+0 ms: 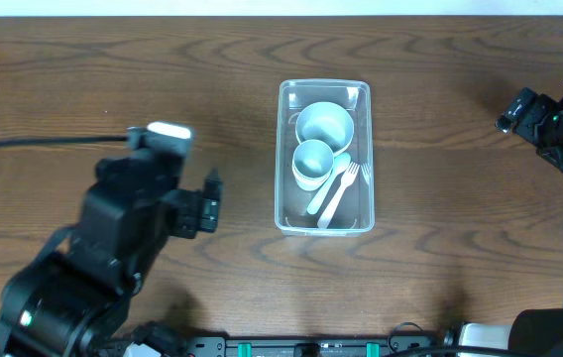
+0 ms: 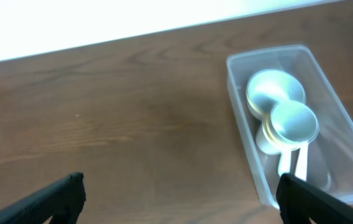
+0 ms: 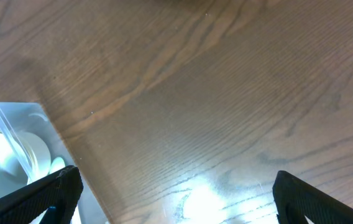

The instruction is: Pack container

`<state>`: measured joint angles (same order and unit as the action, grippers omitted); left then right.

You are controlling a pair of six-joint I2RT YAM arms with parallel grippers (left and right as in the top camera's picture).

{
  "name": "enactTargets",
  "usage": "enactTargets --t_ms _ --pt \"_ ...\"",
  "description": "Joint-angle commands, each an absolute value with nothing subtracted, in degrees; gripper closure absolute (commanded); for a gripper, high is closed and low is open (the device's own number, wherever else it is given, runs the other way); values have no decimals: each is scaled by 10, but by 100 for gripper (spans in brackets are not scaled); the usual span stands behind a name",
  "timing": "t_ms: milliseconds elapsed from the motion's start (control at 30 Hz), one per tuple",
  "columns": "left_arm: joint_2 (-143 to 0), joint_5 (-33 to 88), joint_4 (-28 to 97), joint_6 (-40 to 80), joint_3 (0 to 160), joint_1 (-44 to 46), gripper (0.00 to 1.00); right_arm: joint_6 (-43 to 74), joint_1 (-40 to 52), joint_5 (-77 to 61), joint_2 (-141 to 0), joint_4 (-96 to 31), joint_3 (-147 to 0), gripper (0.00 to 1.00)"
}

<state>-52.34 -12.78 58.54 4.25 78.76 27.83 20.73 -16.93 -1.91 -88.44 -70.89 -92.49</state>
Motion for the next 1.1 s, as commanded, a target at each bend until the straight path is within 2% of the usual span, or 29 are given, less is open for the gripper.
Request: enactTargets --t_ms 0,333,1067 --pt "-472 -71 551 32 726 228 2 201 -172 -19 -885 -710 -925 1" --pt "-295 8 428 30 498 130 2 201 -172 -19 -885 -710 -925 1" --pt "-76 61 314 30 228 73 2 201 -172 -19 -885 -710 -925 1"
